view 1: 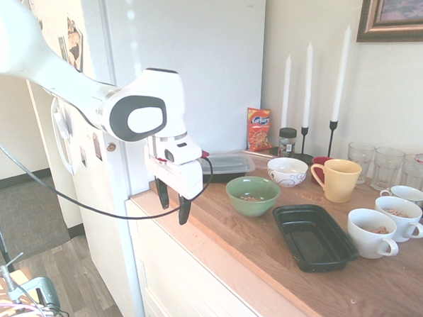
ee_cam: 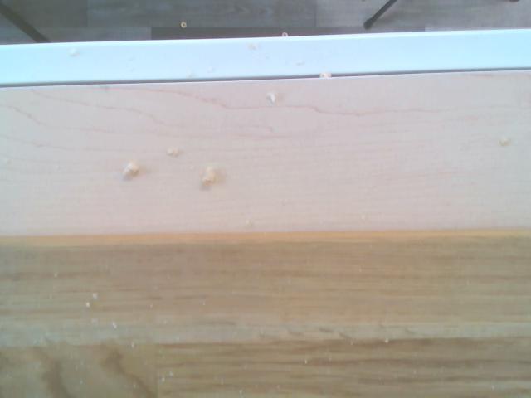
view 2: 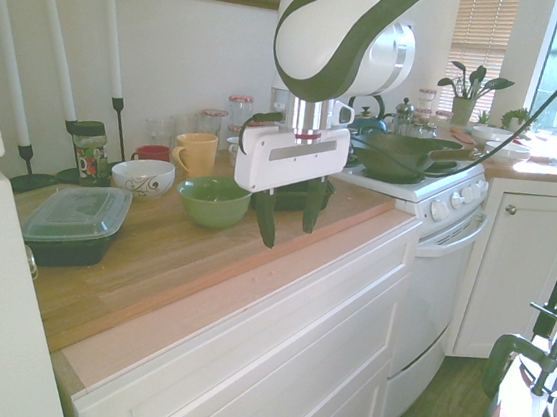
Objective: Pour the cereal into the box
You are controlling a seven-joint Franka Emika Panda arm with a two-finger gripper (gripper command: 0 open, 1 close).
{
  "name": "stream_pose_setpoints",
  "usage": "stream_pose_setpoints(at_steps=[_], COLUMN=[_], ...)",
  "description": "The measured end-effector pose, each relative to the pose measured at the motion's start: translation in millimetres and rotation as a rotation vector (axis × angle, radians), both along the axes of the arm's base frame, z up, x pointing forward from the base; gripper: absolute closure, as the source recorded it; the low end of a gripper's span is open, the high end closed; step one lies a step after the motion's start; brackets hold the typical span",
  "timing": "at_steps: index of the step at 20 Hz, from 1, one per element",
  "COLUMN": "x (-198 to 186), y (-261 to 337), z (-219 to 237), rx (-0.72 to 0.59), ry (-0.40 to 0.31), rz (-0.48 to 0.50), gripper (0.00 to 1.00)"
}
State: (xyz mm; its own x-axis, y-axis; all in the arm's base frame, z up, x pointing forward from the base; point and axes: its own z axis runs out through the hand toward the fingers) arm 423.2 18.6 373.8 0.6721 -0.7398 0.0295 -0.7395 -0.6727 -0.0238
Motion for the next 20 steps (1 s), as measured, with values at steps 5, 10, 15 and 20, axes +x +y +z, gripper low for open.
stream_pose_setpoints(at_steps=[5, 10, 15, 20], x=[7, 53, 109, 164], y=[3, 15, 22, 35], z=[8, 53, 70, 51], rx=[-0.011, -0.053, -0.076, -0.088], ry=[-0.031, -0.123, -0.145, -0.121], rz=[0.007, 0.032, 0.056, 0.069], gripper=[0.0, 0.0, 0.0, 0.0])
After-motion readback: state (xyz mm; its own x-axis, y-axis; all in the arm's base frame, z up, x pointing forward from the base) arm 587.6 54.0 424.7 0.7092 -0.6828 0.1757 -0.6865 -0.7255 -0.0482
